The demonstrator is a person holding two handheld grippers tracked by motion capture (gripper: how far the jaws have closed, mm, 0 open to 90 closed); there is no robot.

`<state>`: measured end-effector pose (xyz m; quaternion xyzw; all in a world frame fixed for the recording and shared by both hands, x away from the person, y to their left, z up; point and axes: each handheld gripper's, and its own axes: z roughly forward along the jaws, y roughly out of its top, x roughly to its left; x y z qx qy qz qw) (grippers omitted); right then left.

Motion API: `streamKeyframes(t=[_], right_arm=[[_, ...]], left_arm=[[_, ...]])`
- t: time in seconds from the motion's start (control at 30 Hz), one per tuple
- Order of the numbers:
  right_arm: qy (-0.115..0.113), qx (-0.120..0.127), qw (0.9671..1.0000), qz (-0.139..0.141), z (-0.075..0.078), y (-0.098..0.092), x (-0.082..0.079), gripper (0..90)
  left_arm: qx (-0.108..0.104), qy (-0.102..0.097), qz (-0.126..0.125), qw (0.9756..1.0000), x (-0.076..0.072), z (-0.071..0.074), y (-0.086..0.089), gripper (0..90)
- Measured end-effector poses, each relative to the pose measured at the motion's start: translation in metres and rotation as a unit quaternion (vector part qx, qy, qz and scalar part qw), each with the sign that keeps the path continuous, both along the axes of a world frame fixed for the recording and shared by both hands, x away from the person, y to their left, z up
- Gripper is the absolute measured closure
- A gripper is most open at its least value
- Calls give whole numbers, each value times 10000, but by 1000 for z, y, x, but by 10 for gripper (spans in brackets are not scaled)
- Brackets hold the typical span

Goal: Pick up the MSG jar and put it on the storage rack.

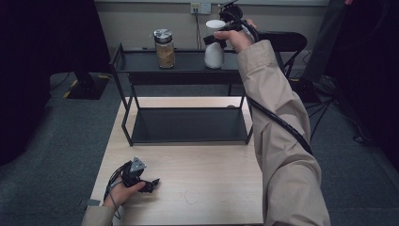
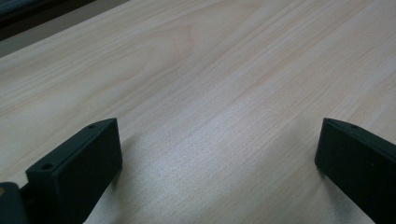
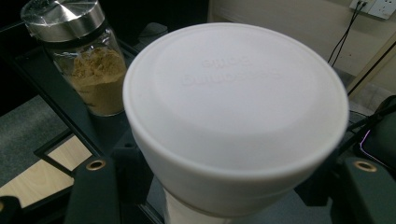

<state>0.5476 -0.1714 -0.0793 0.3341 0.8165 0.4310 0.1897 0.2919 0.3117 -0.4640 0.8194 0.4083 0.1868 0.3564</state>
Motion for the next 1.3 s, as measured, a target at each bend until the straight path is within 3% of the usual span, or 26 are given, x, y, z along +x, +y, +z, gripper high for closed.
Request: streamKeyframes(t=[0.7,0.8,1.07,1.3], right_arm=[[-135,3,9999,-18,-8,1,0,343],[-145,90,9999,-26,-10,-2,-1,333],[-157,181,9997,-67,-12,-8,-9,185],[-319,153,9994,-49,-17,-16,-26,80]], left_arm=[[-3,-1,2,10000,0,0,0,0],[7,2,-5,10000,0,0,0,0],[-2,1,3,10000,0,0,0,0],[-6,0,4,10000,0,0,0,0]])
